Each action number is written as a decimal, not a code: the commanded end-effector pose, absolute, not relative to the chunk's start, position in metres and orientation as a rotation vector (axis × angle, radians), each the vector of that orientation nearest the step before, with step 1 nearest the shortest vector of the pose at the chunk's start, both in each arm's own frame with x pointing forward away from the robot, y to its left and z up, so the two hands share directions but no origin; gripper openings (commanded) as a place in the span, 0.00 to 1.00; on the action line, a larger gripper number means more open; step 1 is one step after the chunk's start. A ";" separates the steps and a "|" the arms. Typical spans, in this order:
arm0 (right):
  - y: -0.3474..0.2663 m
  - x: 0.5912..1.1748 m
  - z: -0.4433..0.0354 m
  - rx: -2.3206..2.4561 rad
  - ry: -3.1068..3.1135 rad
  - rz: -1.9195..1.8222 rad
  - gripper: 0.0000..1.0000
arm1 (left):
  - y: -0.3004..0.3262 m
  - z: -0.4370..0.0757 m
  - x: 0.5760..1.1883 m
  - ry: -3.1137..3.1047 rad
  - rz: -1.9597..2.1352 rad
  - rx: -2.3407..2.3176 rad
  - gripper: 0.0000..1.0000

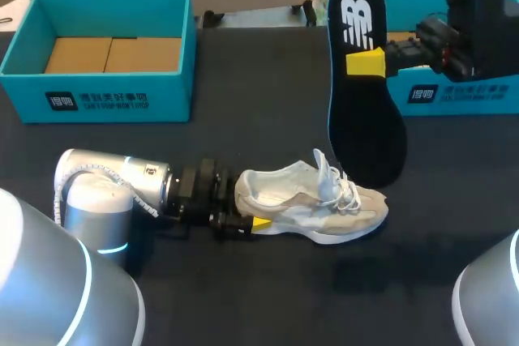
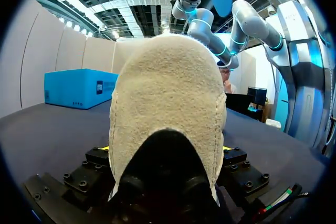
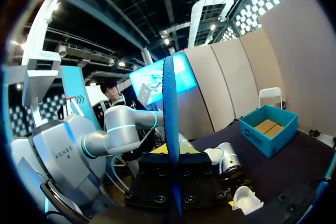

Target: Take the shoe out of the shoebox, open the shoe tongue, remove and reinsert the insole, then place the shoe into the shoebox

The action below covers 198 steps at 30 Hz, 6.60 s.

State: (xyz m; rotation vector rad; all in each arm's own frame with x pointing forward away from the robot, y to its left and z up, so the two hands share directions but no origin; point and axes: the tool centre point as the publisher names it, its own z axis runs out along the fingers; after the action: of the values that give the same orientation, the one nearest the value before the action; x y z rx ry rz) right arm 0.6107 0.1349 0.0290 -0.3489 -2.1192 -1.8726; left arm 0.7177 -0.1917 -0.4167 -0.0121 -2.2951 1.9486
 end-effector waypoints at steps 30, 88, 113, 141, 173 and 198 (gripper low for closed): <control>0.136 0.610 0.028 -0.352 -2.119 -1.873 0.00 | -0.155 -0.415 0.730 -2.488 1.704 -0.086 1.00; 0.136 0.610 0.028 -0.352 -2.119 -1.873 0.00 | -0.121 -0.364 0.738 -2.941 0.749 -0.301 1.00; 0.136 0.610 0.028 -0.352 -2.119 -1.873 0.00 | -0.127 -0.353 0.734 -3.106 0.378 -0.321 1.00; 0.136 0.610 0.028 -0.352 -2.119 -1.873 0.00 | -0.164 -0.312 0.745 -3.137 0.290 -0.384 1.00; 0.136 0.610 0.028 -0.352 -2.119 -1.873 0.00 | -0.220 -0.367 0.770 -3.126 0.289 -0.310 0.69; 0.136 0.610 0.028 -0.352 -2.119 -1.873 0.00 | -0.212 -0.379 0.762 -3.104 0.236 -0.325 0.00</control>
State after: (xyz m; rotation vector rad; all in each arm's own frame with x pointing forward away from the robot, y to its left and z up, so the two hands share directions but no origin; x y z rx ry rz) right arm 0.6080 0.1339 0.0279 -0.3539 -2.1178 -1.8781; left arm 0.7632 -0.2135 -0.3804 -0.3200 -3.0998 0.2314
